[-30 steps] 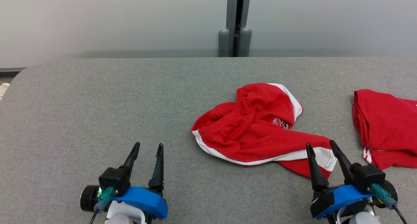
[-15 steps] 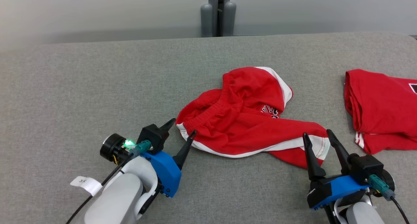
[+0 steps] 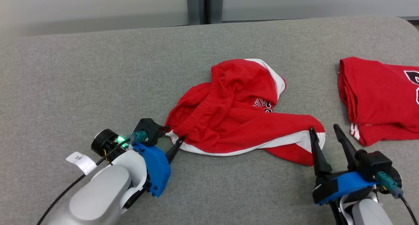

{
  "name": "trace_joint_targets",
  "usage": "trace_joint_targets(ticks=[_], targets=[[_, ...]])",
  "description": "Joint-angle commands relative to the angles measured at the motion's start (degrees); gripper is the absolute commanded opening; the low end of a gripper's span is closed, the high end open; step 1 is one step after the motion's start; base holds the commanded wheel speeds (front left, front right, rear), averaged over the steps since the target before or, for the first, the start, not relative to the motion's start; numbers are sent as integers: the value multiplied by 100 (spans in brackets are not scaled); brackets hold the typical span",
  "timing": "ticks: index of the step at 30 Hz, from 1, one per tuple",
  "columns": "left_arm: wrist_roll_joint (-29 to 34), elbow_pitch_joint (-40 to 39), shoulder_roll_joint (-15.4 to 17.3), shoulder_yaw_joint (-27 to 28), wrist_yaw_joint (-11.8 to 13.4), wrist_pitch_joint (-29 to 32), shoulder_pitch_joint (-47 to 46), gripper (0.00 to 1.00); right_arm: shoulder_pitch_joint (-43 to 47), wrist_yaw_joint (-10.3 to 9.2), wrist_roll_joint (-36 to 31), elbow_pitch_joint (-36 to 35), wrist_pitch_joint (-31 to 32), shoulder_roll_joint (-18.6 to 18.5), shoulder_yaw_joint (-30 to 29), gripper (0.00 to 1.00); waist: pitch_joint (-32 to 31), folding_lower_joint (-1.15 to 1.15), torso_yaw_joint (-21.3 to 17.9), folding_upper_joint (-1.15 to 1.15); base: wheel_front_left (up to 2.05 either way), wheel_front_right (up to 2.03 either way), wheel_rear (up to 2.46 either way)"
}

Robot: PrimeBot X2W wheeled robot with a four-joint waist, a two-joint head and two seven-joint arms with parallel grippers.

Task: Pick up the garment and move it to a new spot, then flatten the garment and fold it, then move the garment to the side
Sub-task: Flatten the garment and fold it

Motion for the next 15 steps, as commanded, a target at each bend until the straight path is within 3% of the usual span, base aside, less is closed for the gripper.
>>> trace_joint_targets(ticks=[1, 2, 3, 4, 9, 15], targets=[[-34, -4, 45, -27, -6, -19, -105, 47, -51, -1, -28, -34, -21, -8, -22, 100, -2, -1, -2, 0, 0, 0, 0], [-80, -13, 80, -81, -6, -45, -123, 33, -34, -2, -42, -39, -21, -8, -58, 100, -4, -1, -6, 0, 0, 0, 0], [-107, -25, 107, -132, -6, -81, -143, 12, 0, -2, -58, -23, -21, -8, -100, 100, -10, -1, -7, 0, 0, 0, 0], [-151, -36, 129, -170, -6, -142, -160, 0, 42, -2, -59, -4, -21, -8, -146, 100, -19, -1, -7, 0, 0, 0, 0], [-367, -74, 135, -121, -7, -487, -40, 0, 158, -2, -122, 93, 30, -7, -265, 100, -74, -1, 5, 0, 0, 0, 0], [-462, -98, 68, -52, 37, -769, 140, 0, 213, -1, 226, 157, 376, -8, 23, 100, -159, -1, 51, 0, 0, 0, 0]])
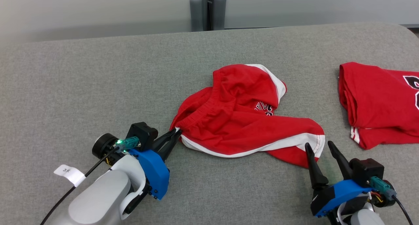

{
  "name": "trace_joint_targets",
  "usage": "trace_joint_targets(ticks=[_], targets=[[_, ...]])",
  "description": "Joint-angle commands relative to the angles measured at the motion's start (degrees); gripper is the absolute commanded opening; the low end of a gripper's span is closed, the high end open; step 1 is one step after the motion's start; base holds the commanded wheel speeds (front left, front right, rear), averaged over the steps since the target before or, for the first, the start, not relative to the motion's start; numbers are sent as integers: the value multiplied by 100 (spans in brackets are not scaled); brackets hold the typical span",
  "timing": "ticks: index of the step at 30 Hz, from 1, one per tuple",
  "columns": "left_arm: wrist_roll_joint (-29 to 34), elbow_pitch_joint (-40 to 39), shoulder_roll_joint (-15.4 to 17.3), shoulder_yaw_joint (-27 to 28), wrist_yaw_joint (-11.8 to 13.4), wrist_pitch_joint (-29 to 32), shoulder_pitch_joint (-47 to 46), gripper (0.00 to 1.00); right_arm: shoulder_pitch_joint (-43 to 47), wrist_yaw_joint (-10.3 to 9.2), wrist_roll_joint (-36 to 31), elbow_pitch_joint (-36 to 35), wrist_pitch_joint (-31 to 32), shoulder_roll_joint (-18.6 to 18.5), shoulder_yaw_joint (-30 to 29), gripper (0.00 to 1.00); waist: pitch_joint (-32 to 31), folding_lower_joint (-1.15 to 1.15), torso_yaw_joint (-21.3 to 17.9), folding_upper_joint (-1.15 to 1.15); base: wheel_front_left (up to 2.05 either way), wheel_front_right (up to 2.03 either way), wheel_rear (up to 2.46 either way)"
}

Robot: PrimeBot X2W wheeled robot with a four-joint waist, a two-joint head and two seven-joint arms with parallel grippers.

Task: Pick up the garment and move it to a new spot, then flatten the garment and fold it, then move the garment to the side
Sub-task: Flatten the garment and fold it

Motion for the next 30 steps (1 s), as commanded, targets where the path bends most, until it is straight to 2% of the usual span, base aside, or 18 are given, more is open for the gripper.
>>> trace_joint_targets(ticks=[1, 7, 17, 20, 22, 24, 30], targets=[[-24, -20, -23, 48, 36, -66, 72, 0, -2, -2, 96, 50, 139, -9, 18, 100, -19, 0, 16, 0, 0, 0, 0], [-61, -34, -55, 31, 71, -151, 143, 0, -151, -1, 62, 127, 388, -6, 93, 100, -61, 0, 83, 0, 0, 0, 0], [-150, -59, -76, 55, 120, -278, 240, 0, -119, -1, 226, -92, 399, -7, 402, 99, -138, 0, 111, 0, 0, 0, 0], [-173, -68, -59, 61, 124, -299, 277, 0, -81, -1, 251, -154, 423, -7, 427, 45, -153, 0, 106, 0, 0, 0, 0], [-198, -75, -46, 65, 137, -307, 294, 0, -75, -1, 264, -133, 475, -7, 425, 29, -160, 0, 106, 0, 0, 0, 0], [-227, -83, -43, 79, 137, -320, 309, 0, -104, -1, 264, -112, 493, -7, 415, 0, -163, 0, 109, 0, 0, 0, 0], [-452, -178, -56, 256, 139, -506, 376, 0, -234, -1, 245, -229, 381, -7, 346, 0, -213, 0, 103, 0, 0, 0, 0]])
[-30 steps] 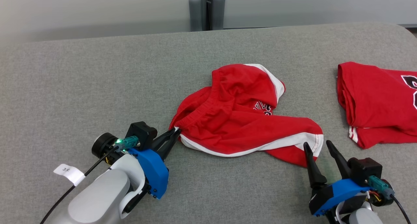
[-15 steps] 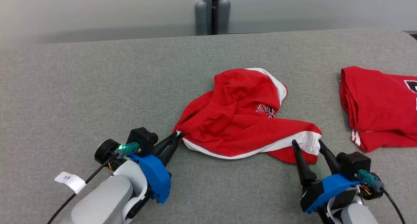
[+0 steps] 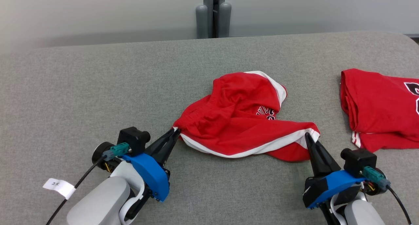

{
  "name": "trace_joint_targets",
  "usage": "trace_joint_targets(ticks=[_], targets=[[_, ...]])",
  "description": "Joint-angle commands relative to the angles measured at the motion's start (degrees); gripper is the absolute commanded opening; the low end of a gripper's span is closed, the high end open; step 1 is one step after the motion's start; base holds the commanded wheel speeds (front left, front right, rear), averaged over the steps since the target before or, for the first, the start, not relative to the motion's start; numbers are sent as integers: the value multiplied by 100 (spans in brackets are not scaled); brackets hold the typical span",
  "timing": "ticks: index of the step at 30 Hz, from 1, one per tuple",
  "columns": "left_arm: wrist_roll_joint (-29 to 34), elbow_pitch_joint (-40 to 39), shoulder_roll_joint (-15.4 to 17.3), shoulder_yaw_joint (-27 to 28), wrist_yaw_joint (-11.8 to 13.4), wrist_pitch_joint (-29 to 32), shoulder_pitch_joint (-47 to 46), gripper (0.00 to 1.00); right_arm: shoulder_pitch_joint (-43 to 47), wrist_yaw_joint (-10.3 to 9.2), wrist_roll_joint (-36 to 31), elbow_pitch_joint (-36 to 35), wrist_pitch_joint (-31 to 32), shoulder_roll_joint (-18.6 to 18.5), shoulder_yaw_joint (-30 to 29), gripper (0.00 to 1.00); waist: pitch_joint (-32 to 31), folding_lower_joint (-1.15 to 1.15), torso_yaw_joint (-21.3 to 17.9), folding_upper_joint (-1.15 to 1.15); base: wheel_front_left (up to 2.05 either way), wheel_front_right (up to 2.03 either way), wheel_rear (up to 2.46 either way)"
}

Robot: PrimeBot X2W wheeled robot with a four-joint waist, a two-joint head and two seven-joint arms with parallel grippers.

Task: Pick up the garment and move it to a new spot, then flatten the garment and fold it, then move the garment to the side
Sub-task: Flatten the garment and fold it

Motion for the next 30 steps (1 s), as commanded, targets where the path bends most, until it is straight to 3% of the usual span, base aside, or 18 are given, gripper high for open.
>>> trace_joint_targets(ticks=[1, 7, 13, 24, 30], targets=[[-165, -80, -9, 143, 0, -93, 76, 0, -89, 0, -33, -107, -53, -9, -24, 0, -37, 0, -11, 0, 0, 0, 0], [-791, -565, 73, 566, -56, -215, 131, 0, -133, 0, -134, -639, 6, -8, -108, 0, -230, 0, -41, 0, 0, 0, 0], [-1214, -1495, 412, 1005, 13, -171, 105, 0, -110, 0, -257, -1597, 303, -25, -219, 0, -536, 0, -53, 0, 0, 0, 0], [-1656, -3715, 1317, 1753, 756, 541, -186, 0, -217, 0, -130, -3525, 1068, -252, -387, 0, -753, 0, -16, 0, 0, 0, 0], [-1792, -4206, 1550, 1960, 1123, 1001, -457, 0, -453, 0, 86, -3769, 1422, -292, -414, 0, -519, 0, 26, 0, 0, 0, 0]])
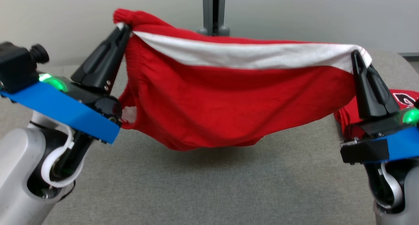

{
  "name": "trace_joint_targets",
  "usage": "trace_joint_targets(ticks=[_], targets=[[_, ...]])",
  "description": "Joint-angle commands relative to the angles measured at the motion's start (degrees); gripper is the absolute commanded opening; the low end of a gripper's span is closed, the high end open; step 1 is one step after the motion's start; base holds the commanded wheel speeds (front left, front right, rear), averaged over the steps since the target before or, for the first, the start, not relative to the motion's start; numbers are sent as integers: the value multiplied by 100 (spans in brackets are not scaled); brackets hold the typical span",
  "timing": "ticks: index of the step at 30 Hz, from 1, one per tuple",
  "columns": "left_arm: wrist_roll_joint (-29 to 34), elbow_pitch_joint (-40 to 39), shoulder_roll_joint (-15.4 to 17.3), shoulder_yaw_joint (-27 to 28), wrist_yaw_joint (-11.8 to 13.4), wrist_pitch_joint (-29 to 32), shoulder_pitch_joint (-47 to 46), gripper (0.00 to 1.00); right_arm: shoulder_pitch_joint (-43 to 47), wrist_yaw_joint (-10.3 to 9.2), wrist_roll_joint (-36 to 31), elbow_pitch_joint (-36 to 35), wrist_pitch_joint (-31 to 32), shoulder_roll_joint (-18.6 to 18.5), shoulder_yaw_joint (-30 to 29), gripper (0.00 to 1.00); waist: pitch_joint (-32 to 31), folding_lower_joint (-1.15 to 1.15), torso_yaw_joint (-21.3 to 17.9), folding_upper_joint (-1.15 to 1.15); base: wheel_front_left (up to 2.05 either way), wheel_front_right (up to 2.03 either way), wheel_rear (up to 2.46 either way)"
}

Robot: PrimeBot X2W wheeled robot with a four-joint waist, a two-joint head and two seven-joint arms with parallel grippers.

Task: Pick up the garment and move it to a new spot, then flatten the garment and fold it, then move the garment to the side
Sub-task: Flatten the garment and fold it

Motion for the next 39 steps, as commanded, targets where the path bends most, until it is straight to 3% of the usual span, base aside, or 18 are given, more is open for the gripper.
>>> trace_joint_targets(ticks=[1, 6, 11, 16, 20, 24, 32, 39], targets=[[-12, 24, 12, 47, 76, 69, -139, 0, -168, 0, 137, 67, 46, 0, 11, 0, 126, 1, 51, 0, 0, 0, 0], [-72, 432, -110, 46, 144, 340, -590, 0, -920, 0, 371, 685, 40, -72, 139, 0, 554, 1, 49, 0, 0, 0, 0], [185, 1162, -389, 1, 41, 498, -1597, 0, -2326, 0, 279, 1660, -130, -263, 112, 0, 1000, 1, 41, 0, 0, 0, 0], [565, 2124, -1033, 41, -6, 88, -2797, 0, -3799, 0, -118, 2376, -484, -323, 38, 0, 1286, 1, 37, 0, 0, 0, 0], [722, 2716, -1511, 103, -127, -402, -3376, 0, -4402, 0, -216, 2628, -764, -199, 27, 0, 1546, 1, 26, 0, 0, 0, 0], [759, 3141, -1703, -49, -349, -636, -3209, 0, -4182, 0, -195, 2909, -995, -69, 158, 0, 1775, 1, 5, 0, 0, 0, 0], [509, 3767, -1793, -300, -682, -1280, -1592, 0, -2919, 0, -122, 3837, -1613, -10, 470, 0, 1996, 1, -32, 0, 0, 0, 0], [335, 3655, -1847, -345, -896, -1703, -256, 0, -1898, 0, 45, 3933, -2040, 126, 597, 0, 1771, 1, -47, 0, 0, 0, 0]])
